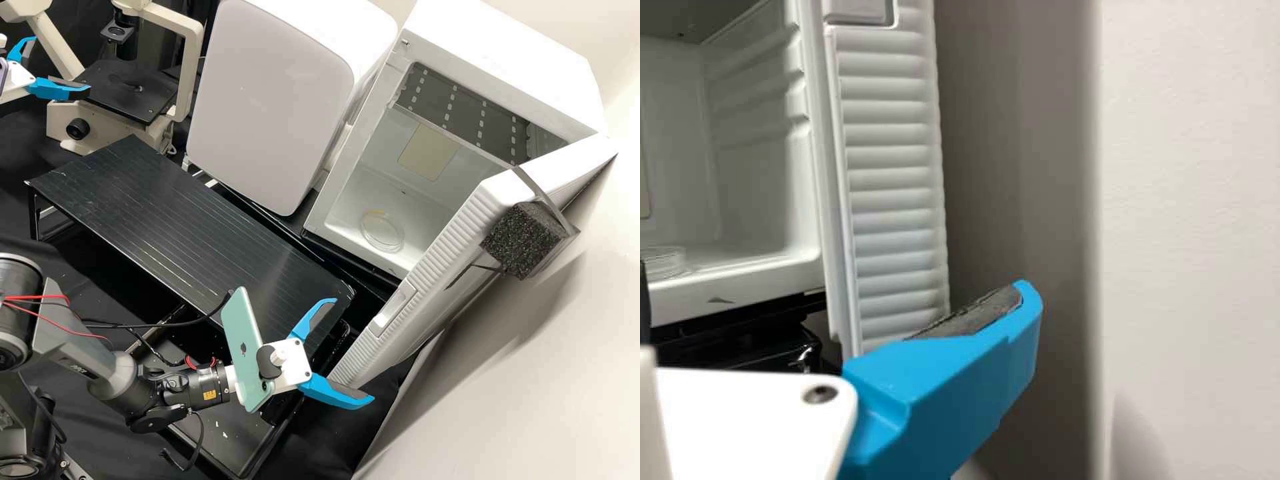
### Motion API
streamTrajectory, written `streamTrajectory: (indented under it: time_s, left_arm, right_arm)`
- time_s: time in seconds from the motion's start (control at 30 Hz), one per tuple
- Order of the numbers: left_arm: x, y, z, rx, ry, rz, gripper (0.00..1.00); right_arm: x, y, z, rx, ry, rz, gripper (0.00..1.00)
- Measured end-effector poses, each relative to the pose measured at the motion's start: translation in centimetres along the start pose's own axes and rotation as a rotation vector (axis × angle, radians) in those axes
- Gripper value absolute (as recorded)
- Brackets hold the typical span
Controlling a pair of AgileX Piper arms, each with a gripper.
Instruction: Close the incubator door
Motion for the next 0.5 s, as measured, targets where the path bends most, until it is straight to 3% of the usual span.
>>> streamTrajectory:
  time_s: [0.27, 0.5]
  left_arm:
    - [0.0, 0.0, 0.0, 0.0, 0.0, 0.0, 1.0]
    - [0.0, 0.0, 0.0, 0.0, 0.0, 0.0, 1.0]
  right_arm:
    - [0.0, -0.3, -0.2, 0.051, 0.022, -0.036, 1.0]
    - [-1.5, 0.1, -1.3, 0.063, 0.058, -0.029, 1.0]
